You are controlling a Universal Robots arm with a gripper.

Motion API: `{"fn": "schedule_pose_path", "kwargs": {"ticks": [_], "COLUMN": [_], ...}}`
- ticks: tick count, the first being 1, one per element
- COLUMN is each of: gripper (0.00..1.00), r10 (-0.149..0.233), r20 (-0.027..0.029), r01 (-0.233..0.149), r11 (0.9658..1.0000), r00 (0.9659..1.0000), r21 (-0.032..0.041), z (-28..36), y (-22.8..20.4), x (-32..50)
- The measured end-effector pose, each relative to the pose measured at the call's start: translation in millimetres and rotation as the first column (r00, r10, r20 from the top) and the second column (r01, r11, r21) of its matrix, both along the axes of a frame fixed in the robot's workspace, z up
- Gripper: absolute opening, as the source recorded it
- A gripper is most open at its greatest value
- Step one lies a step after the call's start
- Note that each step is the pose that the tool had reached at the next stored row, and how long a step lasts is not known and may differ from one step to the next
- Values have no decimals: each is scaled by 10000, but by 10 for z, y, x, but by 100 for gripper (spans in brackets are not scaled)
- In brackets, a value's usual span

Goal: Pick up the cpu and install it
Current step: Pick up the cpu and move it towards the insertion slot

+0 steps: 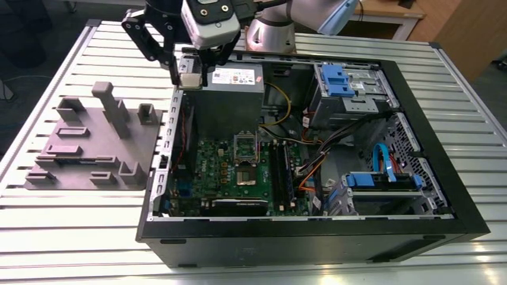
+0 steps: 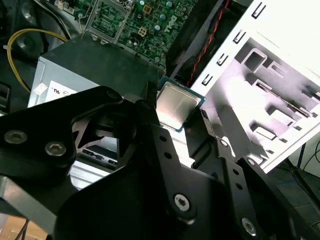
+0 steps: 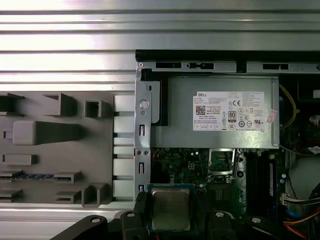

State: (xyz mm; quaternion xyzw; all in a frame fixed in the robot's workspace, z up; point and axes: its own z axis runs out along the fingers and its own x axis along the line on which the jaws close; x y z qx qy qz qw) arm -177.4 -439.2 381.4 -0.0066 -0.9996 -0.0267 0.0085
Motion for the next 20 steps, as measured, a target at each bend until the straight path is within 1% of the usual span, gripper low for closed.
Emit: {"fn": "schedule_pose_path", "kwargs": {"ticks": [20], "gripper": [47], "r10": [0], "r20": [0], "r01": [0], "r11": [10000], "r00": [10000], "r21": [0], "z": [0], "y": [0], "x": [265]}}
